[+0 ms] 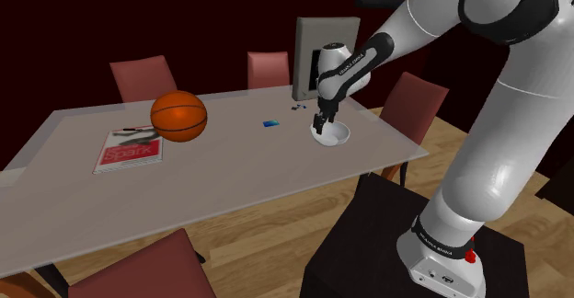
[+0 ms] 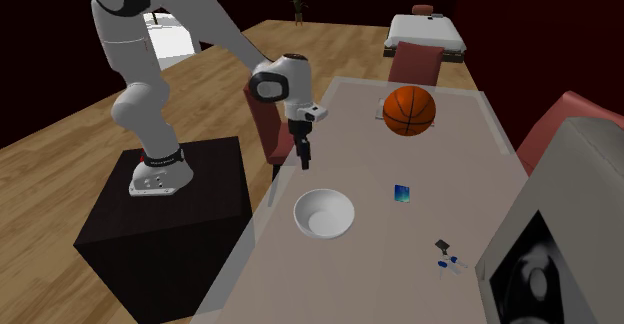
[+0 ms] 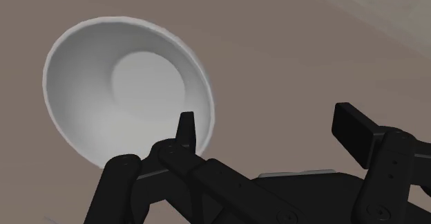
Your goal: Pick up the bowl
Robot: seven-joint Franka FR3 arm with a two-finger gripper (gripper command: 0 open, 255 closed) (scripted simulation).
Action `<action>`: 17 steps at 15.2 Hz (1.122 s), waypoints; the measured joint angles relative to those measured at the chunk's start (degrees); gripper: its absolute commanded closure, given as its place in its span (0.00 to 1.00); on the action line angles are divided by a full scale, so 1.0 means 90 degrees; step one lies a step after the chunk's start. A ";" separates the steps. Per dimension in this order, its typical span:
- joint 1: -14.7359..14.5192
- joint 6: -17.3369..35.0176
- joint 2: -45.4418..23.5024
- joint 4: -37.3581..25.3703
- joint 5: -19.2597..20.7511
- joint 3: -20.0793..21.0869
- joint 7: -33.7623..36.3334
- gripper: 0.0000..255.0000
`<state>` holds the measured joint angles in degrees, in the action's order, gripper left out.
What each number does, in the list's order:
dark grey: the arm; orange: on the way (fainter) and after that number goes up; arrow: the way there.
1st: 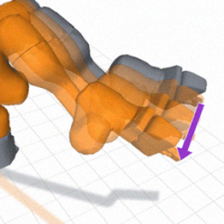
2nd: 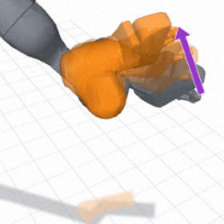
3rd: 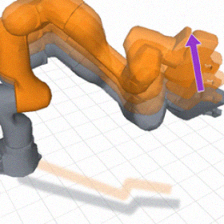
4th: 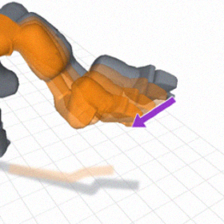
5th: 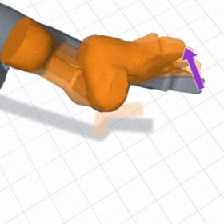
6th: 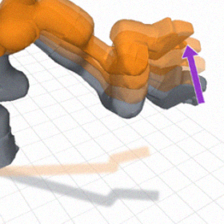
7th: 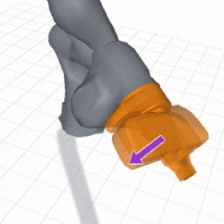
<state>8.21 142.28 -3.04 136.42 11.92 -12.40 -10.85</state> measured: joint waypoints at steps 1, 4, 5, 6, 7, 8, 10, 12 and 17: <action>0.0047 0.0145 -0.0309 -0.0177 -0.0080 -0.0026 -0.0119 0.00; 0.0227 0.0475 -0.1074 -0.0634 -0.0295 -0.0061 -0.0473 0.00; 0.0275 0.0549 -0.1315 -0.0802 -0.0362 -0.0048 -0.0552 0.00; 0.0330 0.0615 -0.1464 -0.0890 -0.0405 -0.0046 -0.0636 0.00; 0.0350 0.0666 -0.1550 -0.0927 -0.0425 -0.0041 -0.0660 0.00; 0.0362 0.0717 -0.1638 -0.0965 -0.0443 -0.0031 -0.0671 0.00; 0.0380 0.0890 -0.1803 -0.0954 -0.0461 -0.0020 -0.0672 0.00; 0.0396 0.1034 -0.1974 -0.0981 -0.0484 -0.0003 -0.0669 0.00; 0.0417 0.1190 -0.2156 -0.1008 -0.0508 0.0015 -0.0669 1.00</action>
<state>11.97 152.99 -22.44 127.35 7.35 -12.26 -16.87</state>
